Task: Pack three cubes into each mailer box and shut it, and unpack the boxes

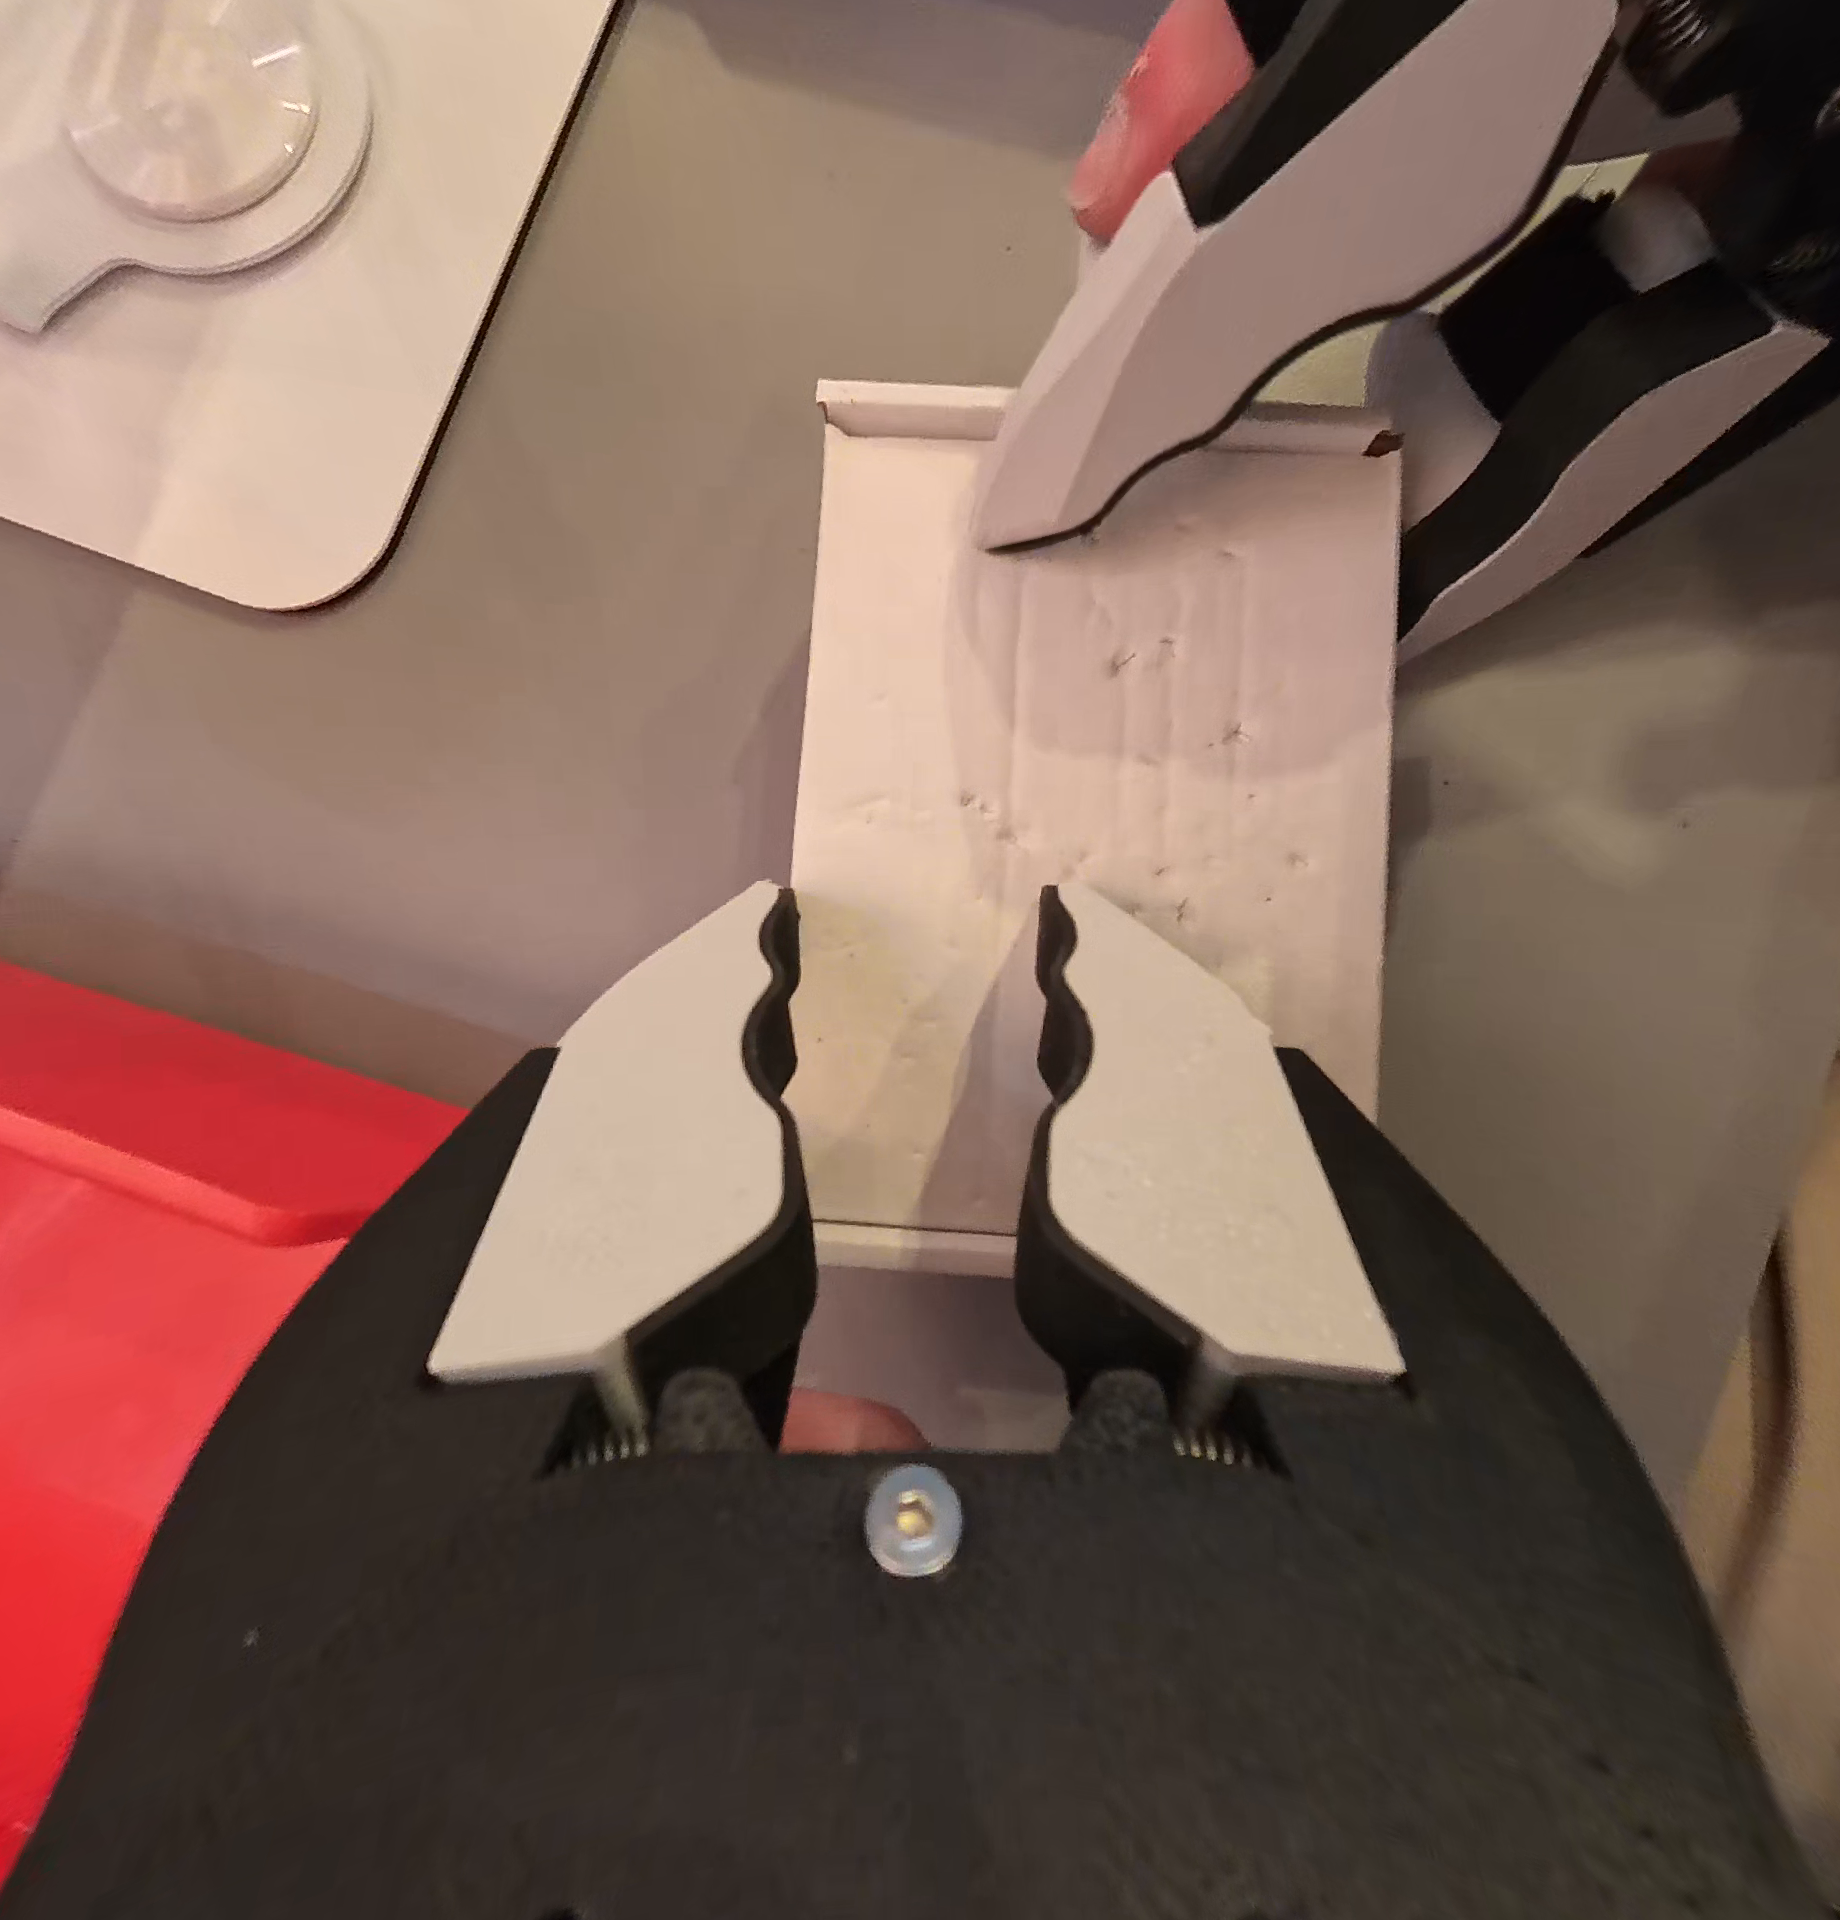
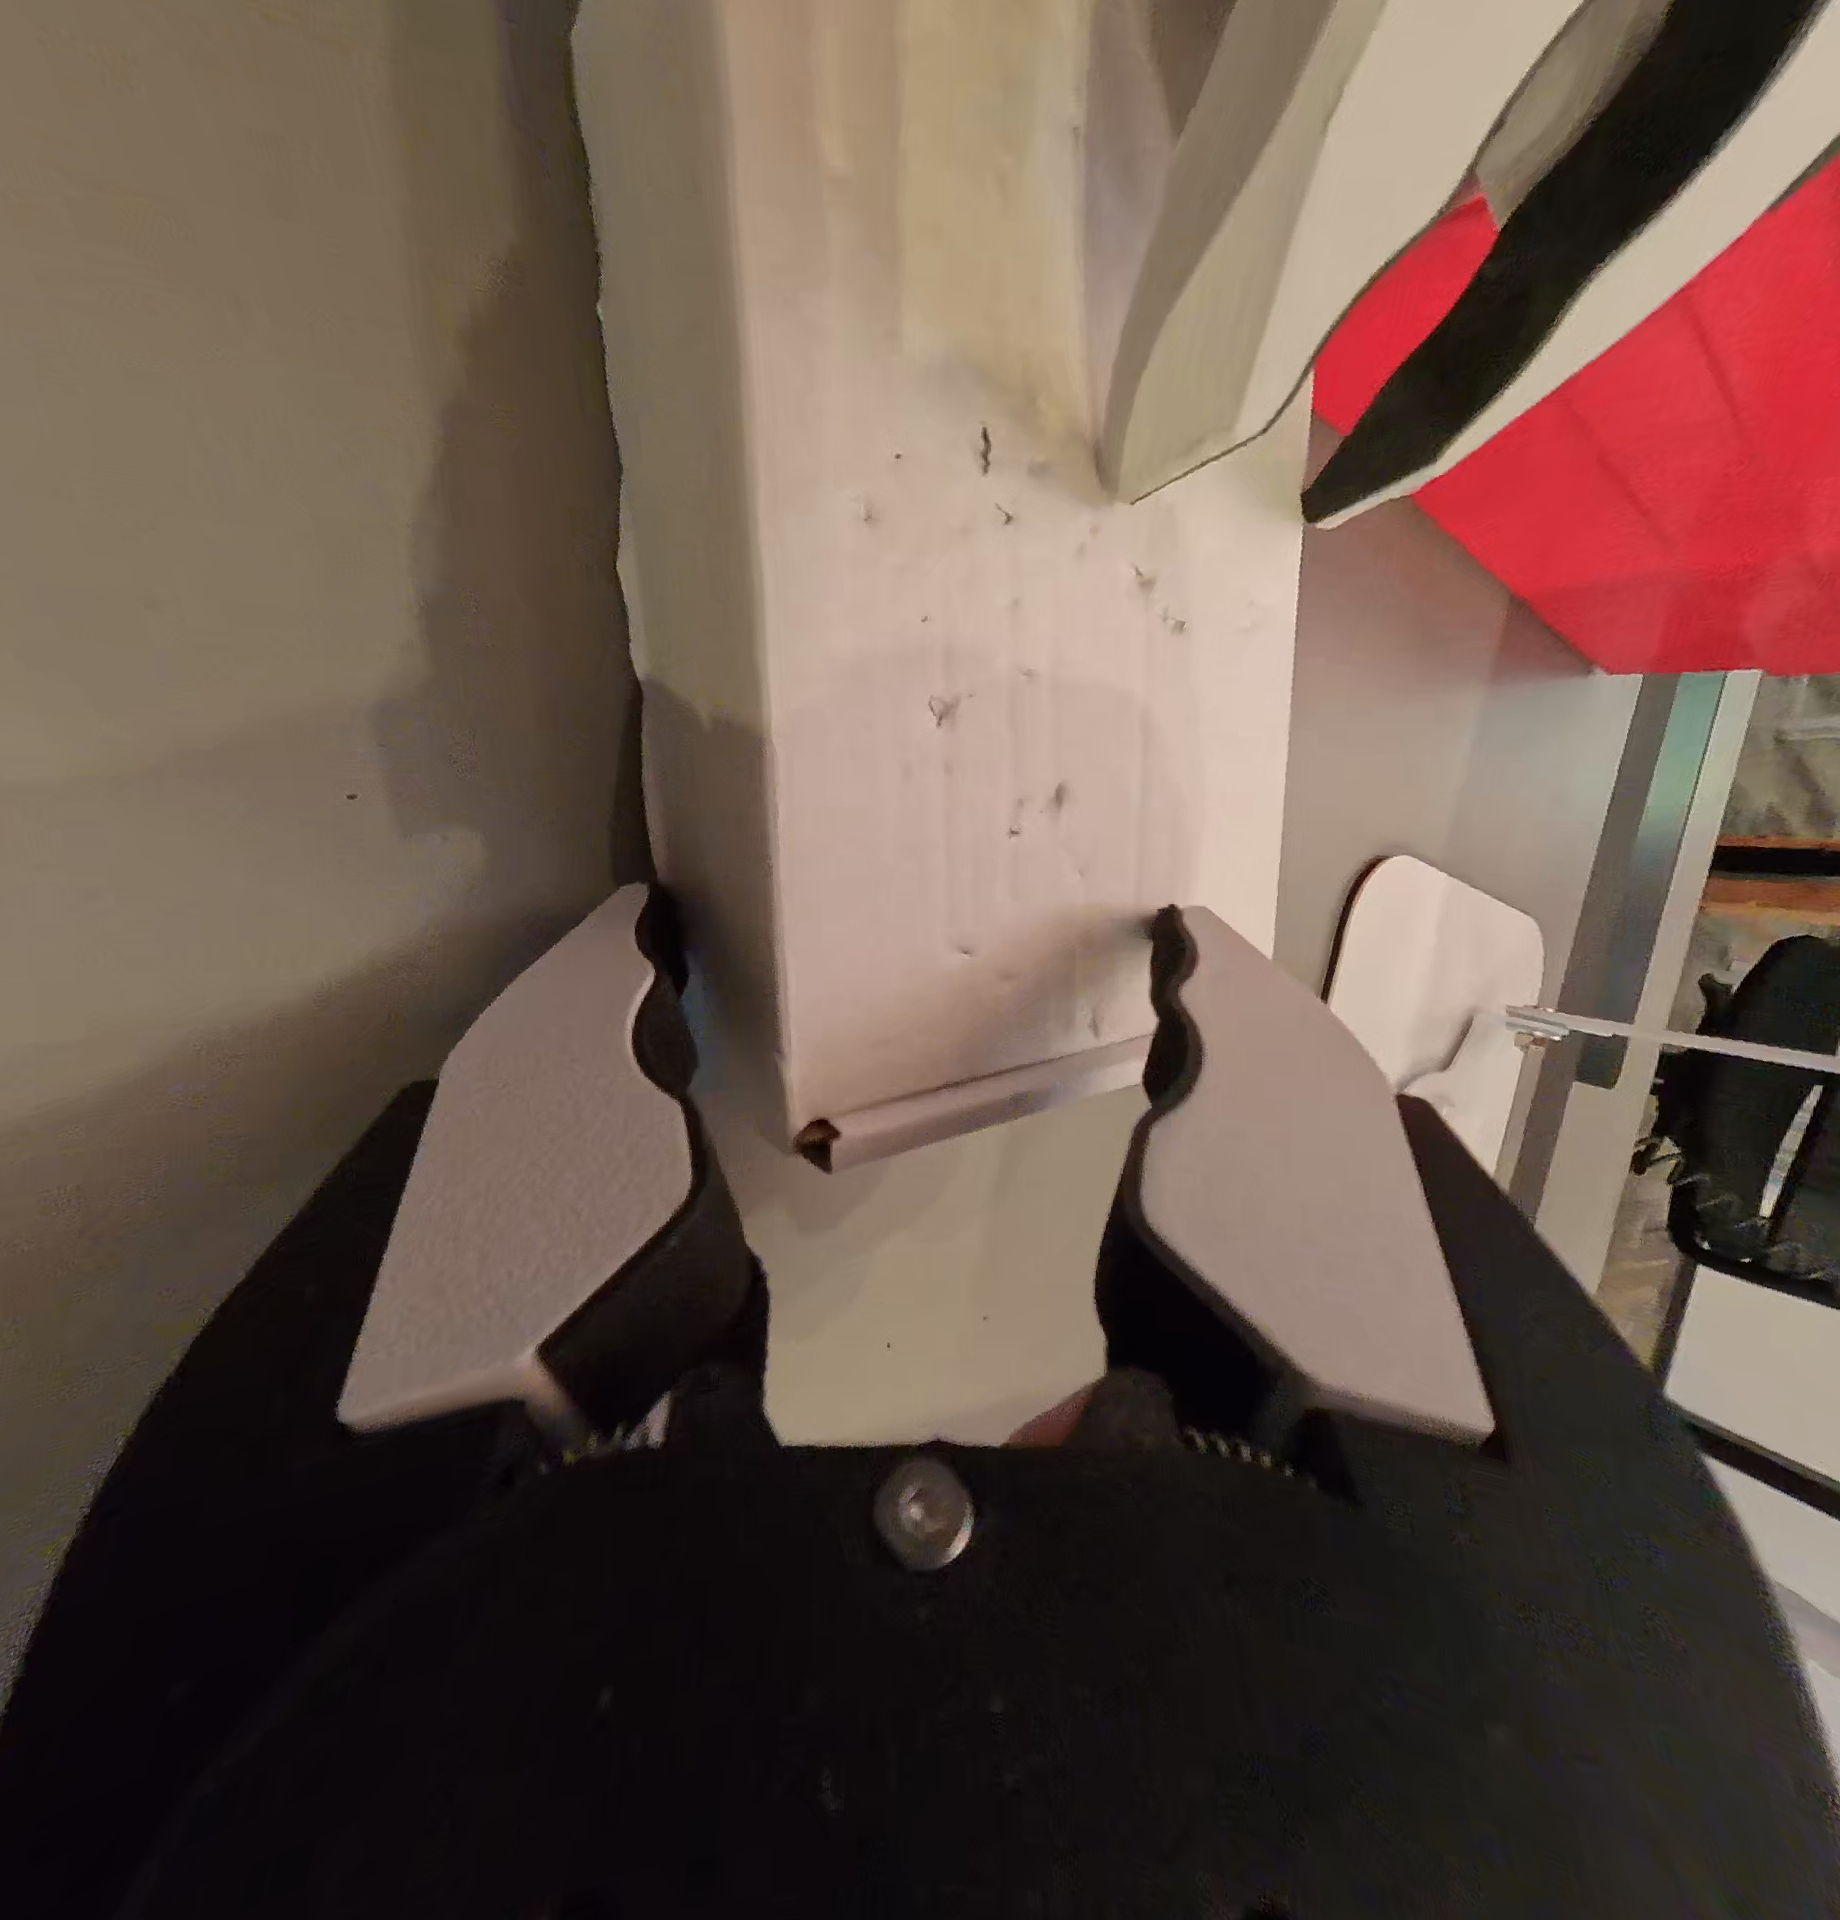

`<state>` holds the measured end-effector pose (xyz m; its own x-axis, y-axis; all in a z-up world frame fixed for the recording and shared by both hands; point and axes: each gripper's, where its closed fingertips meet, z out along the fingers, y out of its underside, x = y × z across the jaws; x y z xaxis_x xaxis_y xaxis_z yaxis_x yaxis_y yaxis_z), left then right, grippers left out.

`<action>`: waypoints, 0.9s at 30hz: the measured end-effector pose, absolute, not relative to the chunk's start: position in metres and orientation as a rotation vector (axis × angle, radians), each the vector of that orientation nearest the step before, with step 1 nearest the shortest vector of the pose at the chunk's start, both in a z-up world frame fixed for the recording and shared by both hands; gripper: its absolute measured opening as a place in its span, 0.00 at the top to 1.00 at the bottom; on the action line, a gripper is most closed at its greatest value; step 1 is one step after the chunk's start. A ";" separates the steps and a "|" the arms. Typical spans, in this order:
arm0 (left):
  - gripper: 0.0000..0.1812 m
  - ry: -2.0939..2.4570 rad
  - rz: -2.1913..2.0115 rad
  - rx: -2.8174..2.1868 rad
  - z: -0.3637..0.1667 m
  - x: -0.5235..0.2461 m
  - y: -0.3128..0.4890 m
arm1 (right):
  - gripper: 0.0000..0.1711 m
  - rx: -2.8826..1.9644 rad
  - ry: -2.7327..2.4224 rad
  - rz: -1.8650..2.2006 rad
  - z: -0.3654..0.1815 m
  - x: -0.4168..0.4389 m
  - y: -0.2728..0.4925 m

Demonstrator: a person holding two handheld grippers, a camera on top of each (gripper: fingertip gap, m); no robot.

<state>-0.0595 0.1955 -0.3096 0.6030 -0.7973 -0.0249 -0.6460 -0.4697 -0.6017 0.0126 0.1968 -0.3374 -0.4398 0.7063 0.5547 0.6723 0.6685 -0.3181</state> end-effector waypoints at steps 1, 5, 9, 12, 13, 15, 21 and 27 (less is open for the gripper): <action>0.76 1.140 -0.342 -2.259 -0.310 -0.059 0.196 | 0.51 -1.059 -2.205 0.068 -0.338 0.013 0.197; 0.76 1.129 -0.347 -2.255 -0.310 -0.059 0.196 | 0.53 -1.060 -2.200 0.051 -0.337 0.014 0.196; 0.59 1.163 -0.263 -2.285 -0.304 -0.068 0.192 | 0.51 -1.069 -2.210 0.040 -0.336 0.016 0.195; 0.49 1.187 -0.260 -2.324 -0.301 -0.073 0.169 | 0.51 -1.076 -2.216 0.035 -0.336 0.020 0.195; 0.47 1.190 -0.272 -2.328 -0.303 -0.072 0.160 | 0.51 -1.084 -2.216 0.043 -0.335 0.021 0.195; 0.43 1.171 -0.255 -2.347 -0.310 -0.070 0.148 | 0.51 -1.079 -2.214 0.062 -0.335 0.022 0.193; 0.22 1.124 -0.184 -2.297 -0.327 -0.067 0.138 | 0.52 -1.096 -2.217 0.093 -0.334 0.022 0.189; 0.21 1.104 -0.061 -2.255 -0.355 -0.078 0.156 | 0.53 -1.102 -2.177 0.137 -0.334 0.022 0.188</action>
<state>-0.0779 0.1562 -0.3548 0.6495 -0.7280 -0.2195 -0.6994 -0.4587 -0.5481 0.0216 0.1884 -0.3339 -0.4072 0.7456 0.5276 0.6736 0.6353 -0.3778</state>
